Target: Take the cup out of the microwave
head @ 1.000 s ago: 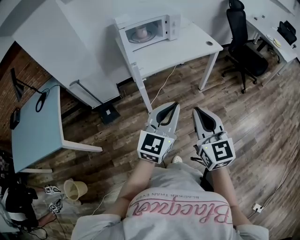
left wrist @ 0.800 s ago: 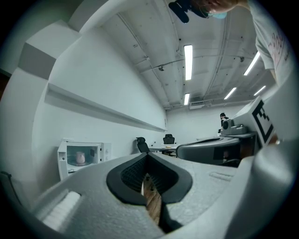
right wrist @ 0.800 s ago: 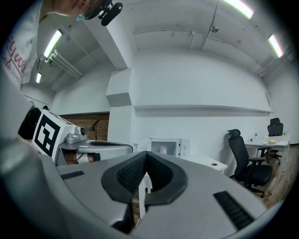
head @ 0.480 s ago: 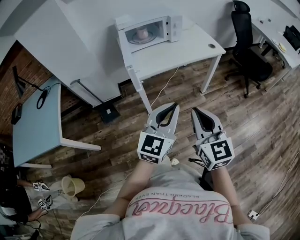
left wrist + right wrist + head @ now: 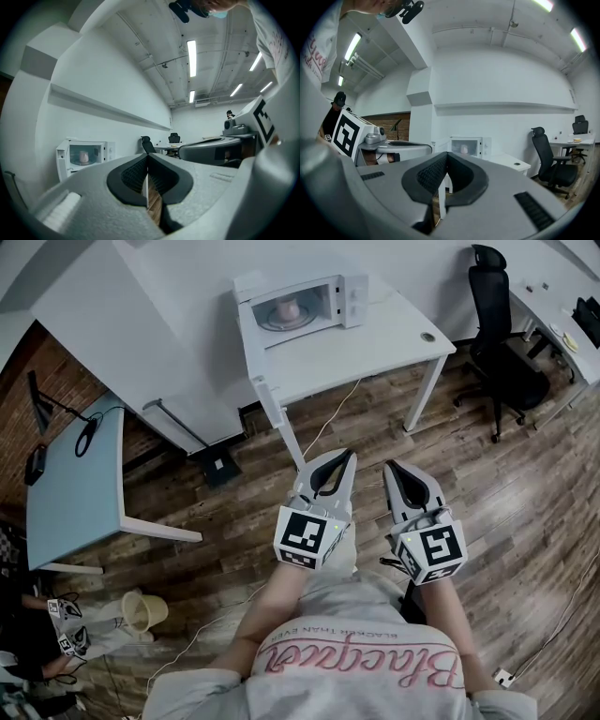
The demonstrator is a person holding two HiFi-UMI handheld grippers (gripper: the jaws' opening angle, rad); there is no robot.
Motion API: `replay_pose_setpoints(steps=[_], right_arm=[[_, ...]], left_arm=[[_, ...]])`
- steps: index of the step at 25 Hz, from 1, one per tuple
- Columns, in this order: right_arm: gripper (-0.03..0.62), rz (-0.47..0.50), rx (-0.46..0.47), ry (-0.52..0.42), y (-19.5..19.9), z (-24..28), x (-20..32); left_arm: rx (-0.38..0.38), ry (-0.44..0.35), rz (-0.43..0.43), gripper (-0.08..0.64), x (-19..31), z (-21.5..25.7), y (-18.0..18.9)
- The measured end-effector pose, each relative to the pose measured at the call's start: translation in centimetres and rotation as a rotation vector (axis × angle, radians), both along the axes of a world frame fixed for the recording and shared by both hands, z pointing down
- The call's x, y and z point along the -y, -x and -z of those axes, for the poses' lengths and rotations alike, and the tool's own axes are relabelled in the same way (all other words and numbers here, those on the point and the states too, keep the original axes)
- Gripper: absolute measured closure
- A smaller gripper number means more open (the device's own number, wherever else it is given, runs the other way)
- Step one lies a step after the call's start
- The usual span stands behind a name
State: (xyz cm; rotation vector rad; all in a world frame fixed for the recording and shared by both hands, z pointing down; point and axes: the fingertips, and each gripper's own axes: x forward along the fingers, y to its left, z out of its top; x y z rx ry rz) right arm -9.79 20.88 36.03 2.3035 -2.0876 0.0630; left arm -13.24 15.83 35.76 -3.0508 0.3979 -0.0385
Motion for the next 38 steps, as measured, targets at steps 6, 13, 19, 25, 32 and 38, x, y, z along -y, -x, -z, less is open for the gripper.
replay_pose_setpoints(steps=[6,13,19,25,32,38], right_arm=[[0.581,0.021,-0.031,0.004,-1.0,-0.2,1.6],[0.581,0.039,-0.072,0.022,-2.9,-0.5,4.0],[0.581,0.124,0.018,-0.098,-4.5,1.2,5.8],[0.581,0.117,0.086,-0.123,-8.0,1.4,8.3],[0.58,0.099,0.113,-0.103,-11.9,0.8,13.0],[0.58,0.134,0.197,-0.067,-14.6,0.4,18.4]], left_arm=[[0.0,-0.013,0.016,0.554,1.4,-0.2,-1.0],[-0.011,0.004,0.055,0.554,4.0,-0.4,-2.9],[-0.028,0.005,0.085,0.554,6.8,0.1,-5.3],[-0.038,-0.011,0.073,0.554,9.6,0.6,-8.6],[-0.019,-0.019,0.058,0.552,13.5,0.2,-12.3],[-0.041,-0.025,0.084,0.552,18.0,0.2,-14.3]])
